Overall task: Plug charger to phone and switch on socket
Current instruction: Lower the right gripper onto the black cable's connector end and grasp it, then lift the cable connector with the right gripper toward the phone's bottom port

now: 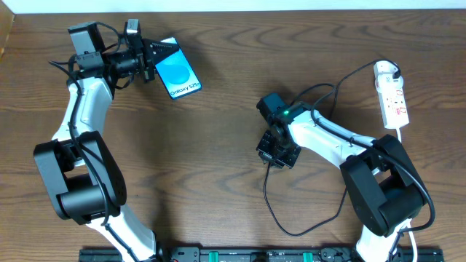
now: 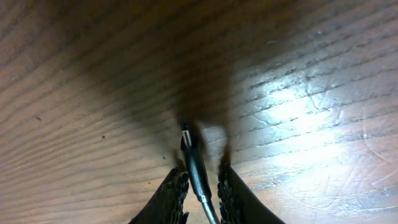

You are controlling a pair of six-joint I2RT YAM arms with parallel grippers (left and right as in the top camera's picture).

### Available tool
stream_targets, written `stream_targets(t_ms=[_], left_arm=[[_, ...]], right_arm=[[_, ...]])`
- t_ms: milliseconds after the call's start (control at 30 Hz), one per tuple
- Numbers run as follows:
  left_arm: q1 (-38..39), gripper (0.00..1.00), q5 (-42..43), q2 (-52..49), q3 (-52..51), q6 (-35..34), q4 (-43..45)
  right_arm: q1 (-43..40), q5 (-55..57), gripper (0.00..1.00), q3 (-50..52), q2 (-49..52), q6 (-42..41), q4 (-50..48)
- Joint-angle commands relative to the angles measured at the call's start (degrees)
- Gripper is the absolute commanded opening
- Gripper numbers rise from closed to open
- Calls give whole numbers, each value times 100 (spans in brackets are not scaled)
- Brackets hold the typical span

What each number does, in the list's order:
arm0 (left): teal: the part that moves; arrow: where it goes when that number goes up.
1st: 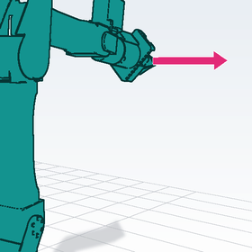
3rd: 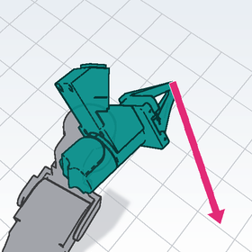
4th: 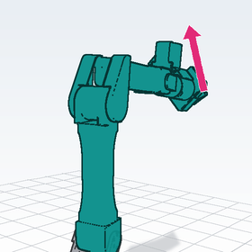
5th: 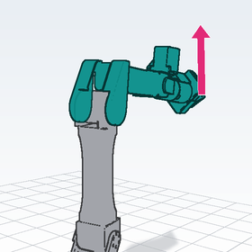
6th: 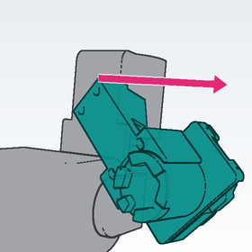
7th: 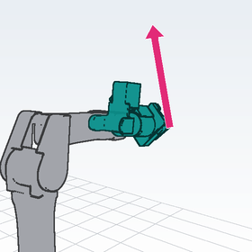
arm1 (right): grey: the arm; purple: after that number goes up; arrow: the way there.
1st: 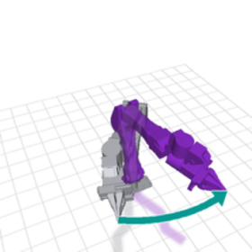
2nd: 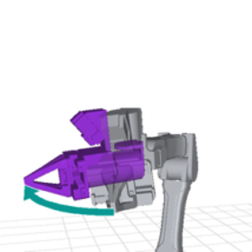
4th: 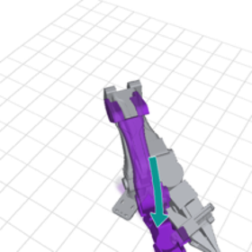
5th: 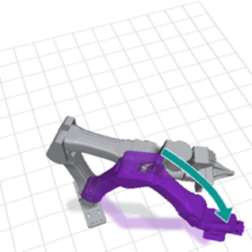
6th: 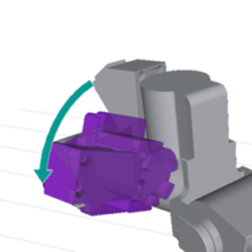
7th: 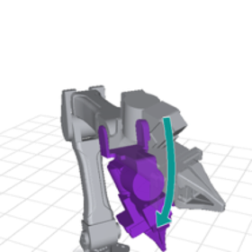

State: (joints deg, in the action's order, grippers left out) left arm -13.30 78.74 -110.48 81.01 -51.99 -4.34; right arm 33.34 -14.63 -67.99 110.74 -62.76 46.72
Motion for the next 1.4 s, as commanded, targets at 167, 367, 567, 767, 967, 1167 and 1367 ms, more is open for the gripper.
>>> stream_targets(t_ms=[167, 367, 567, 767, 967, 1167, 1367], left_arm=[[-9, 7, 177, 149, -7, 96, 9], [-9, 7, 177, 149, -7, 96, 9], [-9, 7, 177, 149, -7, 96, 9], [-9, 7, 177, 149, -7, 94, 9], [-9, 7, 17, 149, -7, 96, 15], [-9, 7, 13, 149, -7, 96, 55], [-7, 7, 262, 151, -7, 120, 409]], right_arm=[[-79, 358, 15, 55, 264, -17, 81], [-79, 358, 6, 55, 264, -17, 46], [-269, 319, 1, 48, 262, 129, -210], [-883, -1488, 1, -35, 262, 1878, -1438], [-1272, -4774, 1, -35, 262, 3738, -4153], [-1266, -6367, 1, -35, 262, 3733, -6262], [-1257, -7018, 1, -35, 262, 3687, -7055]])
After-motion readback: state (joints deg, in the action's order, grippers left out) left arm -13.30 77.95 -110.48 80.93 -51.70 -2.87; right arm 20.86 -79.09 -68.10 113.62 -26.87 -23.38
